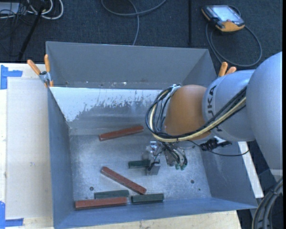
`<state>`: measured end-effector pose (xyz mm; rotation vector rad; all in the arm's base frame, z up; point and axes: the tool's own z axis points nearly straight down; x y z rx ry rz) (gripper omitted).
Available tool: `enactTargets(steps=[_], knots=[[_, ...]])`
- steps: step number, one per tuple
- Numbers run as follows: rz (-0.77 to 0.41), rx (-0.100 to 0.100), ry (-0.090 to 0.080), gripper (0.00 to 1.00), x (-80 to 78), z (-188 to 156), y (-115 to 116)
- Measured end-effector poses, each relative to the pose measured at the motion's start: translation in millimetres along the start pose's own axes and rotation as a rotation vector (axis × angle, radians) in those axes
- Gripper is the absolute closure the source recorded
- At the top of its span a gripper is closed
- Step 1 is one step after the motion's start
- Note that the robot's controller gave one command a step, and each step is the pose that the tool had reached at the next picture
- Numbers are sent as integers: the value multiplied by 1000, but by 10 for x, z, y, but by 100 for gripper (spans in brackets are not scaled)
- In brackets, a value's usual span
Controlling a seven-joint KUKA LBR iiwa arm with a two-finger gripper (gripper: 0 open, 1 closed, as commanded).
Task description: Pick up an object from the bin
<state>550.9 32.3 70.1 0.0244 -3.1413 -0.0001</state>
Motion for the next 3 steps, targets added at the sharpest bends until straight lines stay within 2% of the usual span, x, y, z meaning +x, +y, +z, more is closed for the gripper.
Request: enactTargets(steps=[1,2,3], knots=[[-1,0,0,100,0,0,0],[12,0,-1,100,-423,-622,-370],[11,0,-1,100,-423,-621,-368]])
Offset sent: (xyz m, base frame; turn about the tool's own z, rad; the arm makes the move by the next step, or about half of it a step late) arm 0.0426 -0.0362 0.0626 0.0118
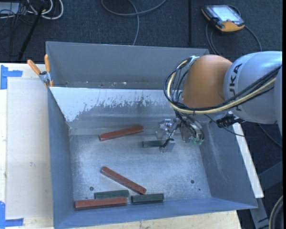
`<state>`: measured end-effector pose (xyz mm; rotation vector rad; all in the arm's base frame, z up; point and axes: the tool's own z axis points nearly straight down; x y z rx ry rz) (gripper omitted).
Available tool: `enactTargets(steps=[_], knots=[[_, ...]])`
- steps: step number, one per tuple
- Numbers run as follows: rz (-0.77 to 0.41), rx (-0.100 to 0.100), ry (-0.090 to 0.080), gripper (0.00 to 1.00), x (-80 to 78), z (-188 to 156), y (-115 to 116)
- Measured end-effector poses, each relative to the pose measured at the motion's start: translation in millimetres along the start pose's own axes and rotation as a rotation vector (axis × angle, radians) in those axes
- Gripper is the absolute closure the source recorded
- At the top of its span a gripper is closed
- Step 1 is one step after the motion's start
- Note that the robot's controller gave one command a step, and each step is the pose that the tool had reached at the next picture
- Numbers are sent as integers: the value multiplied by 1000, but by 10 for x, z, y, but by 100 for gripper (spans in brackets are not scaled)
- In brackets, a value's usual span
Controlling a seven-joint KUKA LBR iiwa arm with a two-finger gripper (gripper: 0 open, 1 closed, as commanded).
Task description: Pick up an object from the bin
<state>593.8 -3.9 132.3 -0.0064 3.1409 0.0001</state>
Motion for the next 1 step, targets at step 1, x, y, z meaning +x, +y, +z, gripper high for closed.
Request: enactTargets(steps=[1], knots=[[18,0,0,100,317,-960,-108]])
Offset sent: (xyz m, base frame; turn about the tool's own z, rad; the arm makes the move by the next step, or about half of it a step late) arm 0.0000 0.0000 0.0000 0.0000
